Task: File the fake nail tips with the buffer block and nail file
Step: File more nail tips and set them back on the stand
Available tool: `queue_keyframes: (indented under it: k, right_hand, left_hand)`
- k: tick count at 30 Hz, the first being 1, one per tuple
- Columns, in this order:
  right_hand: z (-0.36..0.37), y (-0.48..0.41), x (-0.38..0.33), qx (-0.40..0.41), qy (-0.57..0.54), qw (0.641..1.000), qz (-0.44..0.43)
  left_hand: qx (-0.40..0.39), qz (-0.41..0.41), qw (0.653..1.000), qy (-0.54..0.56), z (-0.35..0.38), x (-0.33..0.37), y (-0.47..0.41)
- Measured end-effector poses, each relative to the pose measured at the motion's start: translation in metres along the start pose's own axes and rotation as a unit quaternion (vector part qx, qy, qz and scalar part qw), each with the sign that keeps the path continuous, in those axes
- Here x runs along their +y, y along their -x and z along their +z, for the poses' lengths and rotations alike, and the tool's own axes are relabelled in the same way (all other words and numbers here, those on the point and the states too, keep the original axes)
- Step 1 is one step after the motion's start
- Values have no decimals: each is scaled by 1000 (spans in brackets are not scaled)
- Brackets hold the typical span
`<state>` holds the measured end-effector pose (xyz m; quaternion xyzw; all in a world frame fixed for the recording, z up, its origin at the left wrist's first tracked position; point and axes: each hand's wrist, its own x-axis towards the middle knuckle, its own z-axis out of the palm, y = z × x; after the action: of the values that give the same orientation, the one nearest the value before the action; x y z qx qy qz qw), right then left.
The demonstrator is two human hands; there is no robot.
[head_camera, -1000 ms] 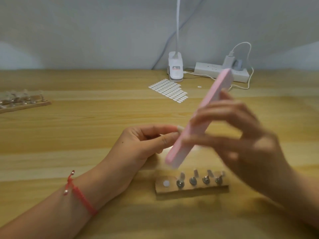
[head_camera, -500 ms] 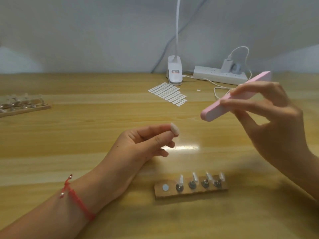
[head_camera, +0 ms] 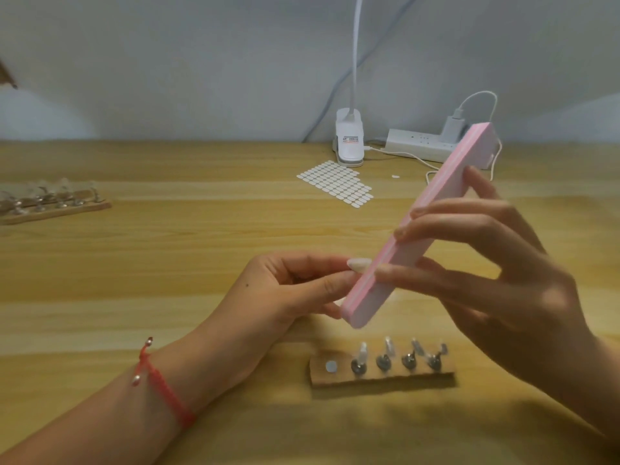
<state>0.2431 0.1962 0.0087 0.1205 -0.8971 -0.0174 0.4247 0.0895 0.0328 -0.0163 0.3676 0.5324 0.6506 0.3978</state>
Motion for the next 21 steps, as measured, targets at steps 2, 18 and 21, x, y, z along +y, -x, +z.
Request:
queue_keyframes:
  k: [2,18,21]
  right_hand:
    - [0,1,3,-6,20,1000,8]
    - [0,1,4,-26,-31,999,34]
    - [-4,0,9,-14,-19,998,51]
  left_hand:
    - [-15,3,1000,-2,0,0,0]
    - [-27,-22,999,-14,3,2,0]
    - [-29,-8,999,-14,6,3,-1]
